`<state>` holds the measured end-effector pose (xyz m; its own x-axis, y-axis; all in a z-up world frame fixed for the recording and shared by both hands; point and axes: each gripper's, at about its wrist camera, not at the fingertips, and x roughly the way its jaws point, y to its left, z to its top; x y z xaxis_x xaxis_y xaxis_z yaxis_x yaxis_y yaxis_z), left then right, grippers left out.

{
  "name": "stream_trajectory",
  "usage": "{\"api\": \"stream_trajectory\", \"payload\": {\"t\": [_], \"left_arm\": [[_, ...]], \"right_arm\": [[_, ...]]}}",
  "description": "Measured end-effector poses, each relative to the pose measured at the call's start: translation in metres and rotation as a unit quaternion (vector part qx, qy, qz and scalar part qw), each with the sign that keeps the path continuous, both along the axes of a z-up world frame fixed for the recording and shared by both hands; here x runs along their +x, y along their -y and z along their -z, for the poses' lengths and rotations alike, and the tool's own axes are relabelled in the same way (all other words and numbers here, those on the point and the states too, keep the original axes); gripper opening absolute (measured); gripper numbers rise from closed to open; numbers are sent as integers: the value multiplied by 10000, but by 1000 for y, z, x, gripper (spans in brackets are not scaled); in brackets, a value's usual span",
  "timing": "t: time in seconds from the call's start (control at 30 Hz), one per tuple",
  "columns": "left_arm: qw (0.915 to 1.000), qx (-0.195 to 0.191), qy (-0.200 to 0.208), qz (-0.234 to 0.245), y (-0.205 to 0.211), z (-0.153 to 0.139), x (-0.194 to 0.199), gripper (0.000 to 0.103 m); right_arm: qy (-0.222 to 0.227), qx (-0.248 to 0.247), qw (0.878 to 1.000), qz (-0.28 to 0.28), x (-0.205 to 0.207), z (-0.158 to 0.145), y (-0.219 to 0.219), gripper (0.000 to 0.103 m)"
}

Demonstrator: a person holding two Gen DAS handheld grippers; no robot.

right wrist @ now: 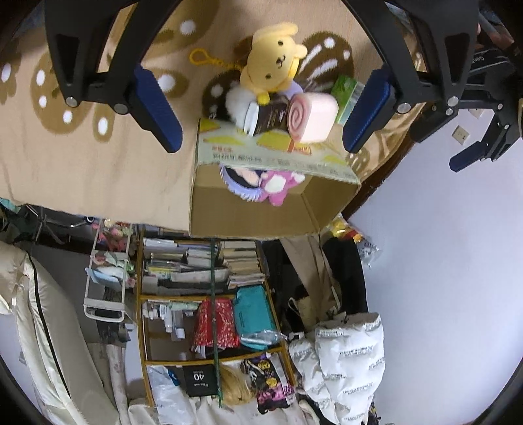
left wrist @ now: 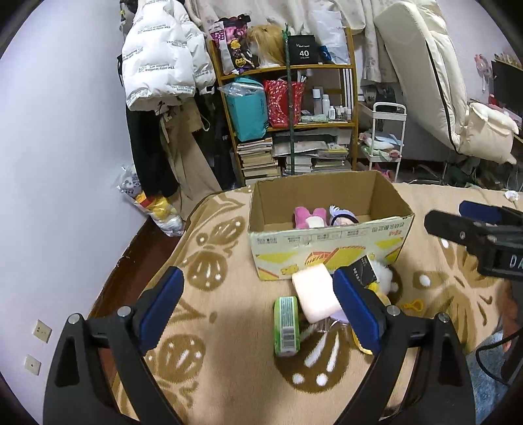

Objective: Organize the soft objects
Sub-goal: 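Open both tools to drop the bear and doll into the box, then lower the left tool to the green soap box while the right tool lowers to the yellow plush dog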

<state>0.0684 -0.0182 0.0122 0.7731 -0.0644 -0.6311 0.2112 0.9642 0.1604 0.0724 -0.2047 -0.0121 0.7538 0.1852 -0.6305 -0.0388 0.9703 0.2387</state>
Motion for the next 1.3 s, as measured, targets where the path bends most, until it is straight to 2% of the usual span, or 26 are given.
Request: {"api": "stream_trajectory", "payload": {"t": [0.37, 0.67, 0.97, 1.3], "left_arm": [[9990, -213, -359, -133, -13, 26, 12, 91], [9968, -177, -715, -312, -21, 41, 30, 91], [9937, -304, -1058, -186, -20, 57, 43, 91], [9892, -151, -1447, -153, -9, 79, 53, 91]], "right_arm": [[-347, -315, 9989, -34, -2, 28, -12, 103], [-653, -423, 9970, 7, 5, 47, -21, 103], [-930, -480, 9945, -45, 12, 64, -28, 103], [-1415, -445, 9889, -93, 22, 89, -32, 103]]}}
